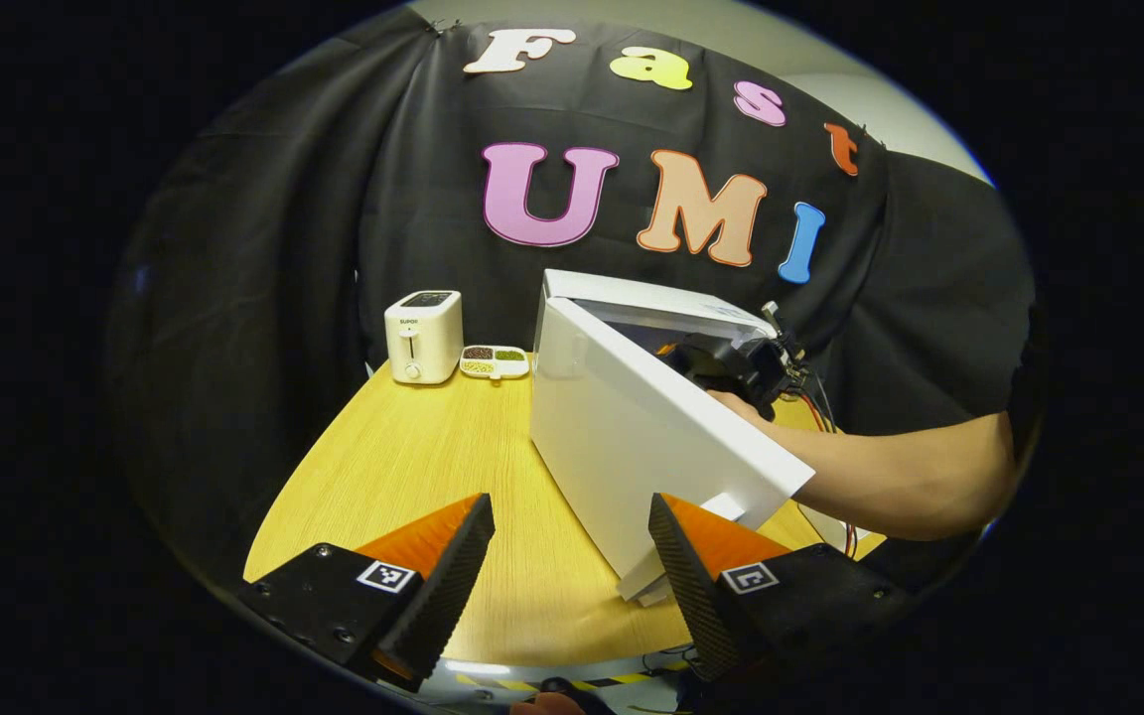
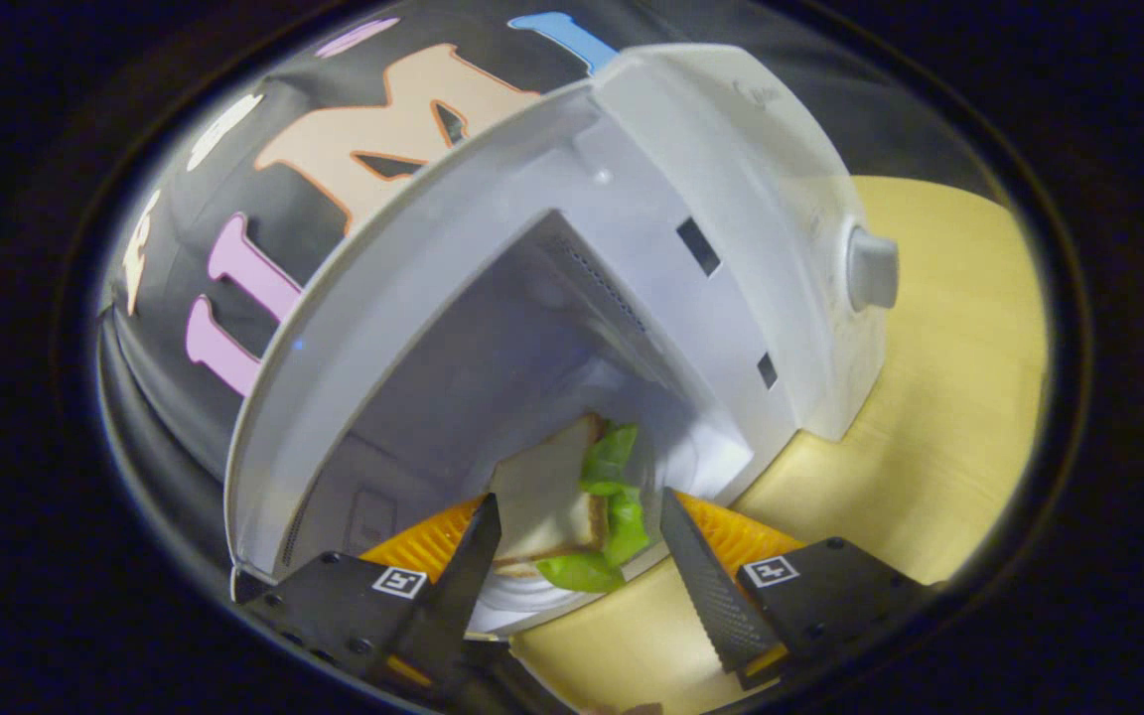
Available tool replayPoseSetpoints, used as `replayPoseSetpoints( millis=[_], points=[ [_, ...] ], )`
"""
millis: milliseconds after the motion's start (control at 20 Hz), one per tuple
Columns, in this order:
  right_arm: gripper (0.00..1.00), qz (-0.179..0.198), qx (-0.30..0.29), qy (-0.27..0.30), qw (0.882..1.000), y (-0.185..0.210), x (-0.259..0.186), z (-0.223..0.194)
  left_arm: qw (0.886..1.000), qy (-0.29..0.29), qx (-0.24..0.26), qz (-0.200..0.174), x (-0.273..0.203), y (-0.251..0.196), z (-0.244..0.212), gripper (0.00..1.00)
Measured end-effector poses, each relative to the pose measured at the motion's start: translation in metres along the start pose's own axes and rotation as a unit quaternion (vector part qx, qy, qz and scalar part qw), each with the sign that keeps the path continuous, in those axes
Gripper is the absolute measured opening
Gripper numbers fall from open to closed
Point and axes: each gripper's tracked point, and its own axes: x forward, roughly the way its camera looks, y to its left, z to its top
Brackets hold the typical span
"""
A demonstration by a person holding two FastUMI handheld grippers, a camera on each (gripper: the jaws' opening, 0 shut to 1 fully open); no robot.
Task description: Open the microwave oven with the left hand, put the food in, and close the microwave oven.
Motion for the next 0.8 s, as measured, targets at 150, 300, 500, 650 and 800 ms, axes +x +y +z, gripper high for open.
replayPoseSetpoints(
  millis=[150, 300, 500, 650, 800],
  points=[
    [0.89, 0.014, -0.057, -0.014, 0.998, -0.006, -0.021, 0.009, 1.000, -0.003, 0.006, 0.006, -0.004, 0.004, -0.002, 0.95],
    [0.89, 0.035, -0.109, -0.020, 0.993, -0.011, -0.052, 0.017, 1.000, 0.003, 0.001, 0.017, -0.002, 0.010, -0.009, 0.95],
    [0.89, 0.087, -0.177, -0.026, 0.980, -0.013, -0.112, 0.019, 0.998, 0.032, -0.010, 0.055, 0.000, 0.021, -0.030, 0.35],
    [0.90, 0.129, -0.233, -0.012, 0.964, -0.015, -0.160, 0.016, 0.989, 0.021, 0.039, 0.139, -0.002, 0.049, -0.033, 0.01],
    [0.90, 0.164, -0.285, -0.038, 0.944, -0.015, -0.204, 0.037, 0.992, 0.050, 0.027, 0.113, 0.013, 0.019, -0.055, 0.01]
  ],
)
